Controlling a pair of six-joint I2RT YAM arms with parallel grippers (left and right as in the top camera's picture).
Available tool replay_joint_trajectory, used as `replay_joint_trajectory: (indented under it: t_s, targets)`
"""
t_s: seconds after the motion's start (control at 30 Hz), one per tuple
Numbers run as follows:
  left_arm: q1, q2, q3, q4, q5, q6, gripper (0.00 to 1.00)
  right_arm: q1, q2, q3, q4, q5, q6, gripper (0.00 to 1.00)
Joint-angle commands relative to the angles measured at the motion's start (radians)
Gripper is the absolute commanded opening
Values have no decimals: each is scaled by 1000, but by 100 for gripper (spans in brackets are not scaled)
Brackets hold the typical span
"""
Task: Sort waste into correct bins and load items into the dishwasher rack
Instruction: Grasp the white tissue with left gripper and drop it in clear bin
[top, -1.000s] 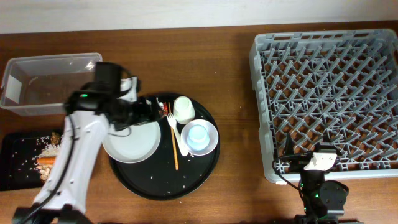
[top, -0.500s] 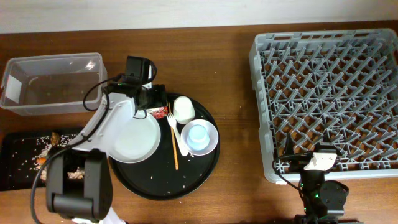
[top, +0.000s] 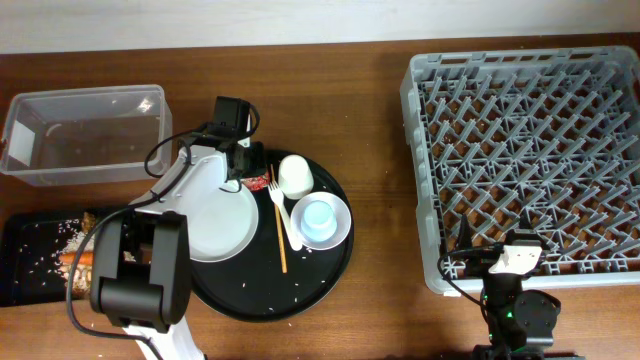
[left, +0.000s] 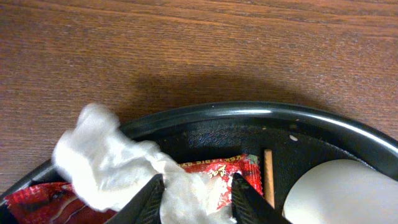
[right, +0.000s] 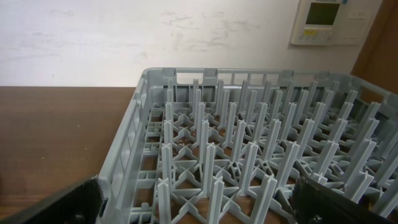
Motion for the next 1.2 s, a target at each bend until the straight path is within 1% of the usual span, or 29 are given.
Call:
replay_joint_trajectory:
  t_s: [0.0,0.03,0.07,0.17,0.2,0.27,0.33,0.37,0.43,0.5,0.57,0.63,0.73,0.8,0.83,0.9,0.93,0.97,1.0,1.03,1.07,1.1,1.13,1.17]
  targets:
    - [-10,10,20,-8,-10,3,19,-1,-6,-7,-3,2,-3,99]
    - [-10,10,32,-21,-10,3,7,-1,-6,-7,-4,2,-3,99]
    - [-10,10,45,-38,-8,3,1,-1,-6,-7,-3,2,-3,99]
    - [-10,10,116,-130,2,2,1,-1,-6,-7,-3,2,-3,99]
    - [-10,8,143,-161,26,2,1,-1,-6,-7,-3,2,-3,99]
    - [-11,-9,193,-216,43,-26,1,-1,-6,-7,-4,2,-3,99]
    - [-6,-64,261,-261,42,-51,1,-1,-6,-7,-3,2,-3,99]
    - [5,-99,284,-263,42,-51,1,-1,-6,-7,-4,2,-3,99]
    - [60,-171,319,-254,2,-105,1,-1,-6,-7,-4,2,-3,99]
    - [140,-217,323,-223,-10,-151,1,-1,-6,-7,-3,2,-3,99]
    - [241,-219,323,-203,-10,-179,1,-1,-6,-7,-4,2,-3,99]
    - [312,-197,323,-171,-10,-178,1,-1,-6,-7,-4,2,-3,99]
    - [385,-135,323,-123,-11,-178,1,-1,-6,-7,-3,2,-3,99]
    - [421,-92,323,-104,-16,-178,8,-1,-6,-7,-4,2,-3,99]
    - [438,-76,323,-100,-19,-178,8,-1,-6,-7,-3,2,-3,99]
    - [471,-50,323,-94,-19,-178,17,-1,-6,-7,-3,2,-3,99]
    - [489,-43,323,-98,-18,-178,26,-1,-6,-7,-3,2,-3,99]
    - [503,-38,323,-102,-27,-177,47,-1,-6,-7,-3,2,-3,99]
    - [513,-37,322,-105,-49,-177,83,-1,-6,-7,-4,2,-3,99]
    - [520,-37,322,-105,-51,-177,86,-1,-6,-7,-3,2,-3,99]
    - [521,-37,323,-109,-51,-177,87,-1,-6,-7,-4,2,-3,99]
    - [521,-37,323,-117,-37,-177,96,-1,-6,-7,-4,2,-3,99]
    - [518,-38,323,-130,19,-177,99,-1,-6,-7,-4,2,-3,99]
    - [513,-39,323,-137,66,-162,99,-1,-6,-7,-3,2,-3,99]
